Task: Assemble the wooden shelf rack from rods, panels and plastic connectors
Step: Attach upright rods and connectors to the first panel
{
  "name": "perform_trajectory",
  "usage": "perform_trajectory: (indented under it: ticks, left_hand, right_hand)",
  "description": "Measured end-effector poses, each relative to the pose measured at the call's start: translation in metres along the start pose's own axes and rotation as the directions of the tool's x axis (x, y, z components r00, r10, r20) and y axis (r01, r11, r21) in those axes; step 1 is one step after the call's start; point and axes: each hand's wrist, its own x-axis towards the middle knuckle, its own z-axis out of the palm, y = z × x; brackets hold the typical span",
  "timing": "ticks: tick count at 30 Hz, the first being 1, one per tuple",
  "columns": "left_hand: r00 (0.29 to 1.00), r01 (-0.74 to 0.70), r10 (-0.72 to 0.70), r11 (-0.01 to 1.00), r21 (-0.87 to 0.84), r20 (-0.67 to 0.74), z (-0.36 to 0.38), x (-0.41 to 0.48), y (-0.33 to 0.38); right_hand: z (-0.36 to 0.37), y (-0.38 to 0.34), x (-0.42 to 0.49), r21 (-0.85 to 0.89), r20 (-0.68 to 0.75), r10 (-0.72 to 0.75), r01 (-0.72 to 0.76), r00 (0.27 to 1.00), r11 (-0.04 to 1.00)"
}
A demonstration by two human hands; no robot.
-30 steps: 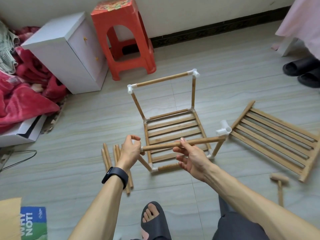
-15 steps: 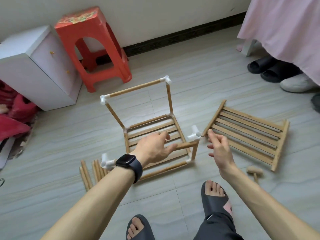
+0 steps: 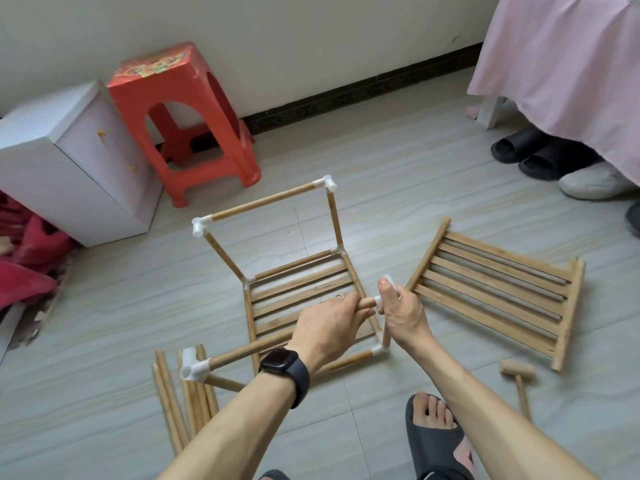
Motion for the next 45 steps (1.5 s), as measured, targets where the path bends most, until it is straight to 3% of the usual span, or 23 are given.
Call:
perform_trajectory:
  ticks: [13,18,20,22,25,27,30,32,34,38,45]
  left_hand:
    - [1.0,-0.012,0.013,0.992,0.129,-0.005,0.008,0.009,-0.002]
    - [0.997,0.032,-0.033,0.999,0.016,0.074,-0.012,0.005,-0.013]
    - [0.996,0.092,-0.091,0.995,-0.031,0.018,-0.028,-0.01,-0.04]
    - [0.968,0.231,-0.239,0.966,-0.113,-0.071,-0.042,-0.035,-0.08]
    - [0.815,0.543,-0.555,0.832,-0.114,-0.166,-0.05,-0.082,-0.142]
    - [0.683,0.68,-0.724,0.68,-0.272,-0.102,-0.047,-0.103,-0.166]
    - [0.56,0.57,-0.817,0.261,-0.779,0.135,-0.042,-0.112,-0.176]
    - [0.543,0.436,-0.807,0.033,-0.9,0.233,-0.043,-0.11,-0.175]
    - [0.542,0.361,-0.784,-0.108,-0.926,0.303,-0.039,-0.104,-0.175]
    - [0.587,0.464,-0.723,-0.068,-0.883,0.364,-0.025,-0.093,-0.177]
    - [0.618,0.456,-0.718,-0.007,-0.89,0.322,-0.016,-0.086,-0.191]
  right_hand:
    - [0.013,-0.004,-0.003,-0.004,-0.003,0.013,-0.013,1.0,1.0]
    - [0.005,-0.006,-0.008,-0.052,0.013,-0.017,0.018,1.0,0.998]
    - [-0.001,-0.007,-0.009,-0.082,0.058,-0.021,0.025,0.998,0.996]
    - [-0.008,-0.009,-0.005,-0.115,0.102,-0.027,0.039,0.994,0.993]
    - [-0.014,-0.018,0.014,-0.073,0.189,0.038,-0.025,0.981,0.997]
    - [-0.021,-0.027,0.027,0.053,0.248,0.096,-0.112,0.964,0.992]
    - [-0.025,-0.042,0.043,0.181,0.296,0.114,-0.173,0.948,0.968]
    - [-0.02,-0.05,0.05,0.196,0.347,0.143,-0.221,0.927,0.955]
    - [-0.009,-0.053,0.052,0.122,0.408,0.173,-0.241,0.896,0.963]
    - [0.001,-0.049,0.051,0.08,0.425,0.232,-0.292,0.875,0.953]
    - [0.011,-0.05,0.049,0.1,0.364,0.24,-0.294,0.9,0.951]
